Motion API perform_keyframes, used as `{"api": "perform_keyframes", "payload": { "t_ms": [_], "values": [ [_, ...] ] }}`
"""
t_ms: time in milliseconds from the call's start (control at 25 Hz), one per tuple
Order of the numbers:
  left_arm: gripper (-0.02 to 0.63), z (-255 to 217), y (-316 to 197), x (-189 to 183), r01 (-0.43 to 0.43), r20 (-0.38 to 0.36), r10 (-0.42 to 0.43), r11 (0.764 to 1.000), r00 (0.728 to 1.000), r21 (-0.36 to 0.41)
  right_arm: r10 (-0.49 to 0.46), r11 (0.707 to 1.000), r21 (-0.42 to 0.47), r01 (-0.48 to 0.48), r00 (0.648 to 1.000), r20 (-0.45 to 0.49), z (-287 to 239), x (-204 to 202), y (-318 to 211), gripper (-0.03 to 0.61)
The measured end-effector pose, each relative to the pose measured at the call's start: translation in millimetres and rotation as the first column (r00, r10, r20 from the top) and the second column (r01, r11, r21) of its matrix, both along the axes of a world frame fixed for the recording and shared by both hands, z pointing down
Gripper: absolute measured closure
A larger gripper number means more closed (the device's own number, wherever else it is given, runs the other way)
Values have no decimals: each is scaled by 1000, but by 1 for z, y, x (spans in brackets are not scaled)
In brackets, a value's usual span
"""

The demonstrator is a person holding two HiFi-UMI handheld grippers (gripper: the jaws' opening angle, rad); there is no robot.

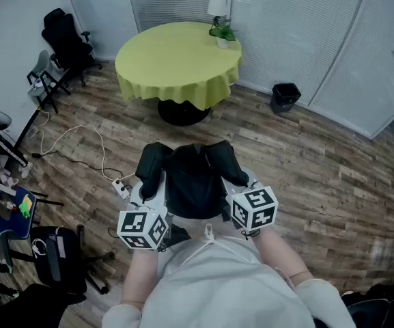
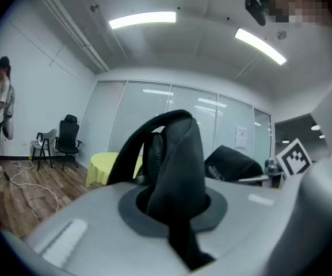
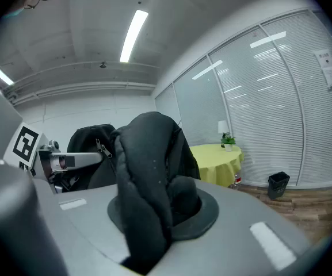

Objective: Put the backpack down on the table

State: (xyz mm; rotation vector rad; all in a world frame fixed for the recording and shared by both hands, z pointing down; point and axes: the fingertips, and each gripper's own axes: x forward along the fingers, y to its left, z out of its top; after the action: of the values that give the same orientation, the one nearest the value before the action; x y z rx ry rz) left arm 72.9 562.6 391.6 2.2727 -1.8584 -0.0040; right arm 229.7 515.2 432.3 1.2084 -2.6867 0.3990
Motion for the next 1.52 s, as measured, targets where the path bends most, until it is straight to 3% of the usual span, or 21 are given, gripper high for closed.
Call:
{"api": "perform_keyframes", "payload": {
  "t_ms": [560,880,1120,1520],
  "values": [
    [589,13,-12,-11,14,-3,-14,998,1000,-56,-36,999,-12,36,999,-5,10,-14,-2,543],
    [589,31,-48,-32,-7,-30,4,994,1000,-112,-25,997,-70,23,999,-28,27,-38,-32,543],
    [589,37,-103,-71,-54,-46,48,989,998,-137,10,995,-100,-14,999,-36,32,-74,-82,543],
    [589,33,-222,-170,-137,-73,127,979,989,-150,115,986,-120,-118,993,-36,25,-165,-189,543]
  ]
}}
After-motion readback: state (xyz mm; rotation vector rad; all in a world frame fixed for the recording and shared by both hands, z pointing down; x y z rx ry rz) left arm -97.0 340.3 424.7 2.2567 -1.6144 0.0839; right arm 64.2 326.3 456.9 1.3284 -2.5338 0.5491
